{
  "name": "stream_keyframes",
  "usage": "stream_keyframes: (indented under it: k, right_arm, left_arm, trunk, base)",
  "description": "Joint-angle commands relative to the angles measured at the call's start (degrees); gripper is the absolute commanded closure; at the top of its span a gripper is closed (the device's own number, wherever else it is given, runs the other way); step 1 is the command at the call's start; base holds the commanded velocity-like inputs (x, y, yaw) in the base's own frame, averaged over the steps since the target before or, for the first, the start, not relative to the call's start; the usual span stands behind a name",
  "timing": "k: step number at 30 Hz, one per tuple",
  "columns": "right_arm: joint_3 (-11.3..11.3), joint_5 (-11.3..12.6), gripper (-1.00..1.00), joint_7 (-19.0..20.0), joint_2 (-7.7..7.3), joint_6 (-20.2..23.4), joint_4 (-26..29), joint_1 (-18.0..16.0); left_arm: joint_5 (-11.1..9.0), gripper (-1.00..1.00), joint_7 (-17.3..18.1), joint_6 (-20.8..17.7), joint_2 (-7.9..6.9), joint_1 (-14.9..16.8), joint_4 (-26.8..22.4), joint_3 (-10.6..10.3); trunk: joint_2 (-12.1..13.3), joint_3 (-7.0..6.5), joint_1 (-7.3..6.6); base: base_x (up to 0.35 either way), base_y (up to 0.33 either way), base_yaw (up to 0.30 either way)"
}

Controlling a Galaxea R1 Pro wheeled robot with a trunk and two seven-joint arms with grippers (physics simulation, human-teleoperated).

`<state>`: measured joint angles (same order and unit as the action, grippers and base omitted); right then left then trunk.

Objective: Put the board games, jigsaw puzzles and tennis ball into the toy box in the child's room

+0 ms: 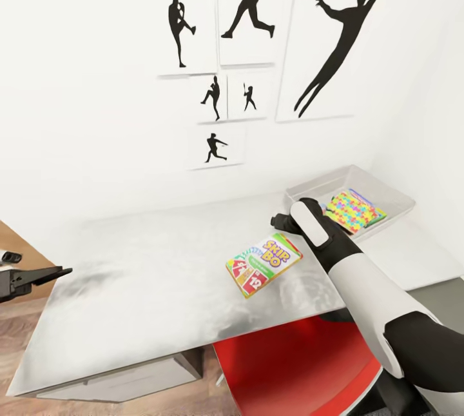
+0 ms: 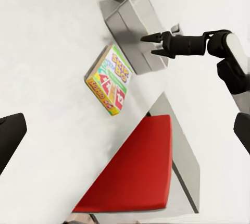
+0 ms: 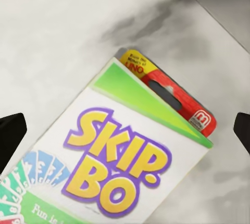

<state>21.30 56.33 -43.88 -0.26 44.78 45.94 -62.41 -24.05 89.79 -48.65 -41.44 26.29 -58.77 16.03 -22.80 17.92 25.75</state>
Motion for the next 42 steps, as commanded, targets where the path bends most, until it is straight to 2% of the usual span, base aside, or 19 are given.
stream_keyframes:
  k: [1,11,22,42]
  right_arm:
    - [0.2,0.4,-1.0,-0.5,0.03,0.1,0.0,-0.2]
    - [0.2,0.5,-1.0,-0.4,0.05,0.2,-0.6,-1.1]
    - [0.1,0.5,-1.0,-0.4,0.01,0.4,-0.6,-1.9]
    - [0.2,0.7,-1.0,-0.3,-0.41,0.9,-1.1,-5.0]
  left_arm:
    - [0.0,-1.0,0.2,-0.8,-0.01,0.0,-0.6,0.0]
    - [-0.1,-1.0,0.2,-1.3,0.92,0.1,-3.7,0.3]
    - [-1.2,-1.0,0.2,-1.4,1.01,0.1,-4.6,0.2]
    - [-1.4,-1.0,0.2,-1.4,1.03,0.1,-4.8,0.1]
  trunk:
    - [-0.1,0.21,0.03]
    - [-0.1,1.14,0.03]
    - [-0.1,2.17,0.03]
    - [-0.1,4.05,0.03]
  base:
    - [0.0,0.0,0.0]
    - [0.0,0.0,0.0]
    - [0.0,0.0,0.0]
    - [0.0,0.0,0.0]
